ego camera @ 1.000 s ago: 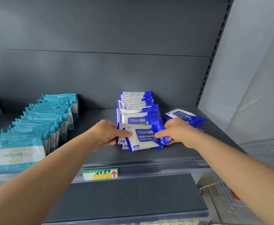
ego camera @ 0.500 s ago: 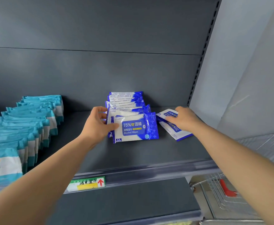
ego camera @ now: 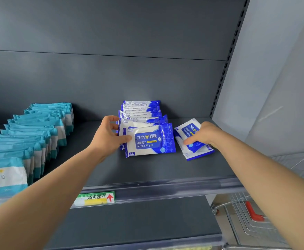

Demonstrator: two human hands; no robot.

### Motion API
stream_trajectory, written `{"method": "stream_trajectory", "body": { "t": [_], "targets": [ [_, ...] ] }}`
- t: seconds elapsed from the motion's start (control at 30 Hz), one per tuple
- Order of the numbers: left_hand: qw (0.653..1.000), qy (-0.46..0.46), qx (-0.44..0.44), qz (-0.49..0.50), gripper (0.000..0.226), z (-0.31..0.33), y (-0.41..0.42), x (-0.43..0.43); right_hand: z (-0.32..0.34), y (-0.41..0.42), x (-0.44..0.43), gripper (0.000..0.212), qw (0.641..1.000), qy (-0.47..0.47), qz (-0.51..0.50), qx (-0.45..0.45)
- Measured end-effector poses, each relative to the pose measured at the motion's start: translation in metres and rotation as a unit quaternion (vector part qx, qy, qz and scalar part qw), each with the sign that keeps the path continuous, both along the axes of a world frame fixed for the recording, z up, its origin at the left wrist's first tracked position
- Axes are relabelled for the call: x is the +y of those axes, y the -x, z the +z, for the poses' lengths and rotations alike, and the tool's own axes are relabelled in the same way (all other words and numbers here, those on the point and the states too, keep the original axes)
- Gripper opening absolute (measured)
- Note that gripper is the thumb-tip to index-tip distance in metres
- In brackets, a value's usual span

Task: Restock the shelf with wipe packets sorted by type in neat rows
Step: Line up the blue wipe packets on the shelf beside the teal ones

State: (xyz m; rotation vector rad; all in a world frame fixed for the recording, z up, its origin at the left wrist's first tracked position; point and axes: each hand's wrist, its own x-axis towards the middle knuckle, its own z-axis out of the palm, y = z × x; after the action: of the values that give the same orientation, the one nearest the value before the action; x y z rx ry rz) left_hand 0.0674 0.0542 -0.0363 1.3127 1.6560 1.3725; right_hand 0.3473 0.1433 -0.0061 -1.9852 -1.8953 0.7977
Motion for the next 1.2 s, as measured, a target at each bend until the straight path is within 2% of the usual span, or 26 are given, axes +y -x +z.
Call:
{"method": "stream_trajectory", "body": {
  "t": [0.1, 0.17, 0.23, 0.3, 0.4, 0.5, 0.63, 0.67, 0.73, 0.8, 0.87, 0.97, 1.07, 1.13, 1.2],
  "targets": [
    [1.000, -0.005, 0.009, 0.007, 0.063, -0.001, -0.001, -0.003, 0.007, -0.010, -0.003, 0.037, 0.993, -0.049, -0.045, 0.093],
    [0.999, -0.016, 0.027, 0.006, 0.060, -0.002, -0.003, -0.005, 0.022, -0.017, -0.010, 0.031, 0.971, -0.083, -0.055, 0.218],
    [0.998, -0.024, 0.056, 0.001, 0.048, -0.004, -0.004, -0.006, 0.034, -0.018, -0.020, 0.029, 0.931, -0.077, -0.036, 0.356],
    [0.995, -0.029, 0.100, -0.007, 0.024, -0.008, -0.004, -0.004, 0.035, -0.007, -0.033, 0.025, 0.900, -0.047, -0.013, 0.434],
    [0.990, -0.011, 0.141, -0.022, 0.013, -0.010, -0.008, -0.008, 0.012, 0.022, -0.045, 0.026, 0.888, -0.004, -0.036, 0.458],
    [0.994, 0.013, 0.100, -0.036, 0.007, -0.008, -0.017, -0.016, -0.005, 0.044, -0.053, 0.030, 0.868, 0.014, -0.089, 0.488],
    [0.995, 0.016, 0.093, -0.016, 0.040, -0.006, -0.026, -0.019, -0.016, 0.060, -0.062, 0.032, 0.855, 0.027, -0.085, 0.512],
    [0.995, 0.013, 0.099, -0.005, 0.040, -0.006, -0.028, -0.019, -0.017, 0.061, -0.063, 0.031, 0.865, 0.029, -0.072, 0.496],
    [0.995, 0.012, 0.095, 0.016, 0.032, -0.007, -0.029, -0.018, -0.015, 0.056, -0.064, 0.030, 0.909, 0.023, -0.021, 0.415],
    [0.996, 0.014, 0.090, 0.021, 0.017, -0.006, -0.026, -0.014, -0.006, 0.045, -0.061, 0.032, 0.956, -0.017, 0.051, 0.287],
    [0.998, 0.012, 0.066, 0.020, 0.007, -0.002, -0.020, -0.012, 0.008, 0.031, -0.056, 0.046, 0.979, -0.044, 0.128, 0.152],
    [0.998, 0.007, 0.053, 0.035, 0.008, 0.005, -0.010, -0.011, 0.029, 0.021, -0.057, 0.037, 0.972, -0.042, 0.229, 0.004],
    [0.997, -0.005, 0.077, 0.024, 0.009, 0.008, -0.007, -0.011, 0.036, 0.033, -0.058, 0.037, 0.950, -0.066, 0.296, -0.076],
    [0.998, -0.002, 0.060, 0.010, 0.014, 0.011, -0.007, -0.014, 0.032, 0.046, -0.057, 0.049, 0.947, -0.110, 0.293, -0.077],
    [0.999, 0.019, -0.001, -0.041, 0.033, 0.014, -0.008, -0.023, 0.025, 0.056, -0.056, 0.074, 0.956, -0.128, 0.257, -0.059]
  ]
}}
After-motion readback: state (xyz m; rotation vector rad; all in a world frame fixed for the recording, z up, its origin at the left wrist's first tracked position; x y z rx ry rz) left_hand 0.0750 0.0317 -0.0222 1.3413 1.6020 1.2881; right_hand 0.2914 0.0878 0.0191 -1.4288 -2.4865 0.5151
